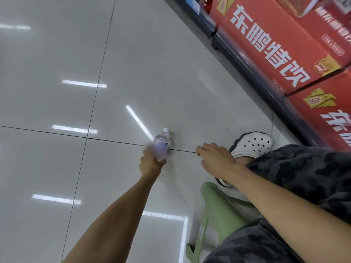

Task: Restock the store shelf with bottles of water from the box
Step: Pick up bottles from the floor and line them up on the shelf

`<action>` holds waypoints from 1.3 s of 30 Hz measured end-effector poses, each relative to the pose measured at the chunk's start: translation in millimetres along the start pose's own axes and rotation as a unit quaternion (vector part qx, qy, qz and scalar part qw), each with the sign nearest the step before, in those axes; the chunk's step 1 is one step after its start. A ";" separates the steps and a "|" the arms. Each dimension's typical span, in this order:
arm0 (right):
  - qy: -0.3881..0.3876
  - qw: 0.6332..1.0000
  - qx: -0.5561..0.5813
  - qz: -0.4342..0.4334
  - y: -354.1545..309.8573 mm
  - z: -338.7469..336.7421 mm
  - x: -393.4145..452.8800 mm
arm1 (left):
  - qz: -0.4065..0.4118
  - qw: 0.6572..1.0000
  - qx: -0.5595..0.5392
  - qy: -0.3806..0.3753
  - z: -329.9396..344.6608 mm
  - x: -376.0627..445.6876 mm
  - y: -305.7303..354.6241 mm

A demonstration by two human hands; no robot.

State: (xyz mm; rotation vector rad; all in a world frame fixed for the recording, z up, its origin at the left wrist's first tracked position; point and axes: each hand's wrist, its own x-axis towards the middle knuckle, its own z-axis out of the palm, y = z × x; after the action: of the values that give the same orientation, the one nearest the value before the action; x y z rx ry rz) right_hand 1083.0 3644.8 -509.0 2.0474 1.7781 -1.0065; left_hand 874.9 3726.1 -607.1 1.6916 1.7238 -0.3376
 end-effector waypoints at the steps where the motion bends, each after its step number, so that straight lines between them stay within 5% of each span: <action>1: 0.008 1.000 -0.001 -0.005 -2.7 -1.7 -2.1 | 0.008 1.000 0.003 0.004 -0.8 -4.0 6.0; 18: 0.176 0.983 -0.033 0.043 51.1 -115.8 -73.1 | 0.179 0.963 -0.149 0.138 -54.3 -78.3 167.1; 29: 0.338 0.933 -0.038 0.113 130.9 -209.3 -193.5 | 0.382 0.876 -0.236 0.179 -94.4 -143.9 299.2; 39: 0.452 0.869 -0.051 0.195 181.5 -222.9 -333.8 | 0.514 0.788 -0.303 0.151 -93.5 -245.2 399.8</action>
State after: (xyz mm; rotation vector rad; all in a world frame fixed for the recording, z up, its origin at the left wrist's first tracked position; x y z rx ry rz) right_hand 1322.5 3479.3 -178.4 2.8805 1.5303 0.2371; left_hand 1208.5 3641.3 -275.0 1.9153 0.6965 0.9309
